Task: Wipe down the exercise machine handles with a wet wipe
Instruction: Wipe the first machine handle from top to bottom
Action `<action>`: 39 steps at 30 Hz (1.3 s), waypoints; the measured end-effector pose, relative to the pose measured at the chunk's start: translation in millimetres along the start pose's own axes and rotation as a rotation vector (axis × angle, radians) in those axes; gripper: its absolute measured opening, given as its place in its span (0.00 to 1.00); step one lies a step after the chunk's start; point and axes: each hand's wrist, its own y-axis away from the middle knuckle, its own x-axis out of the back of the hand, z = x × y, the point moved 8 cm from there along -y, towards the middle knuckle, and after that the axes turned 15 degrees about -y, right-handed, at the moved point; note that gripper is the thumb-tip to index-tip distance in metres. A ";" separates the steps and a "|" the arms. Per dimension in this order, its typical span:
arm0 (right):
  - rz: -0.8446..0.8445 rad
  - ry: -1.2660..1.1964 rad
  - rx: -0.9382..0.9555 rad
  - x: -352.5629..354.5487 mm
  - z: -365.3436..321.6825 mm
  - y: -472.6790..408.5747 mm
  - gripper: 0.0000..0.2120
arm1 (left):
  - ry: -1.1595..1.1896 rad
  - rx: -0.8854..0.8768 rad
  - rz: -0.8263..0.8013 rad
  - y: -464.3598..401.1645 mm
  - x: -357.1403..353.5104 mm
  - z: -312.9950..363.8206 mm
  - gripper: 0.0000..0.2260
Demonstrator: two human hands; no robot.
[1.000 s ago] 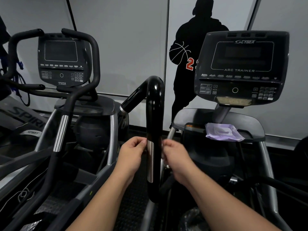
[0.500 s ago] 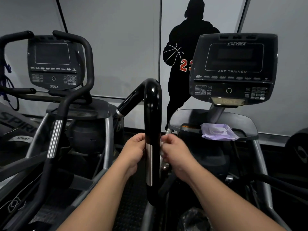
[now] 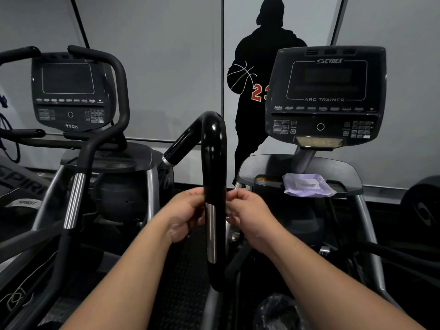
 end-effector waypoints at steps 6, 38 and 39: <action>0.045 0.162 -0.172 28.6 54.4 15.5 0.16 | -0.157 0.127 -0.057 1.2 -2.4 -44.6 0.12; 0.083 0.314 -0.024 28.5 53.9 32.4 0.07 | -0.068 -0.204 0.434 55.3 16.5 -23.2 0.12; 0.083 0.313 -0.028 28.4 53.9 32.4 0.07 | -0.059 -0.258 0.449 57.9 17.0 -9.8 0.10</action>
